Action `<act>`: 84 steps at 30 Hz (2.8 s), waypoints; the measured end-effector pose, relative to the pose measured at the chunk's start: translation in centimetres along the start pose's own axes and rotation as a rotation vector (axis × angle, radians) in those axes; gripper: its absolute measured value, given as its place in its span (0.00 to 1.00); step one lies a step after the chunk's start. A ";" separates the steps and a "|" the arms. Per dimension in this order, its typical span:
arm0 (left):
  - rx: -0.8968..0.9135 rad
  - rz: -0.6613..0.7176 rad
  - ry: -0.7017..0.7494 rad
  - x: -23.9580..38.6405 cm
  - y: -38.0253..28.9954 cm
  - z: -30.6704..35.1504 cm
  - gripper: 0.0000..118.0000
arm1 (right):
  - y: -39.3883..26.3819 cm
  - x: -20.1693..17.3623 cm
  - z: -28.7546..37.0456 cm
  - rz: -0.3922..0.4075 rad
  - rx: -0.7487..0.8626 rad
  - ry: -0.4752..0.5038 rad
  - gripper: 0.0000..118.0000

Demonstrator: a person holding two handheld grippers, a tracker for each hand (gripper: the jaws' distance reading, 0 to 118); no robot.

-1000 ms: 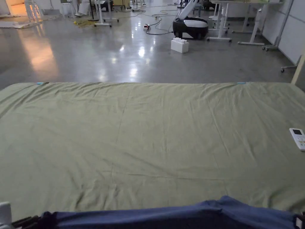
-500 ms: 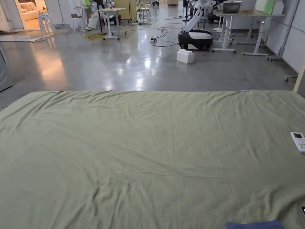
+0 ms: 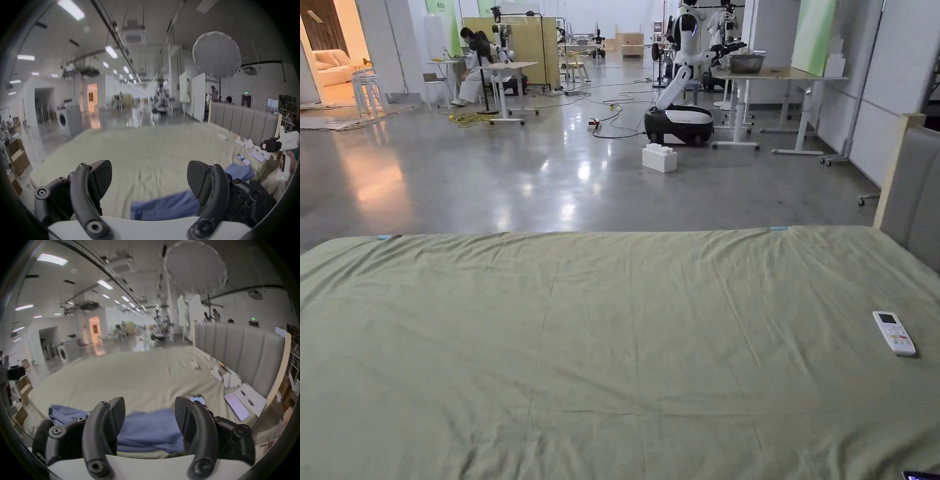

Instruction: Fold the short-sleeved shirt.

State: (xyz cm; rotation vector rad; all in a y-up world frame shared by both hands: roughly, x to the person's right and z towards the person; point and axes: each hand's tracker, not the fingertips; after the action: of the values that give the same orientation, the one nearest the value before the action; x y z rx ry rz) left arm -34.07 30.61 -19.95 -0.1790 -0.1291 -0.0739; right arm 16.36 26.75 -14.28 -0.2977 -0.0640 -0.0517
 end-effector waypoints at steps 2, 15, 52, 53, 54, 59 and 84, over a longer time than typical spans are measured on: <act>0.045 0.041 0.019 1.8 1.7 0.2 0.76 | 1.2 -1.9 0.2 0.027 0.039 0.055 0.56; 0.105 -0.066 -0.125 8.1 2.9 1.9 0.00 | 3.8 -7.6 0.8 0.077 0.095 0.148 0.00; -0.711 1.126 -0.337 -11.1 -20.9 -17.2 0.79 | -1.4 -5.5 -1.1 -0.056 -0.192 0.123 0.00; -0.690 1.145 -0.339 -11.0 -20.8 -17.2 0.71 | -1.4 -5.5 -1.0 -0.055 -0.191 0.121 0.00; -0.668 1.173 -0.347 -10.9 -20.6 -17.3 0.57 | -1.4 -5.5 -1.0 -0.057 -0.191 0.122 0.00; -0.796 1.108 -0.271 -8.8 -20.9 -18.5 0.12 | -1.8 -5.5 -1.3 -0.060 -0.214 0.123 0.00; -0.615 0.591 -0.375 8.0 -11.1 -17.4 0.10 | -2.7 -2.5 1.2 -0.089 -0.177 0.048 0.00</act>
State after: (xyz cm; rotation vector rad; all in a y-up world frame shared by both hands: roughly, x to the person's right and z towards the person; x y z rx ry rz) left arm -25.00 16.10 -33.97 -0.8380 -0.4214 0.5189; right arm 13.68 24.59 -12.55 -0.4704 -0.0250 -0.1533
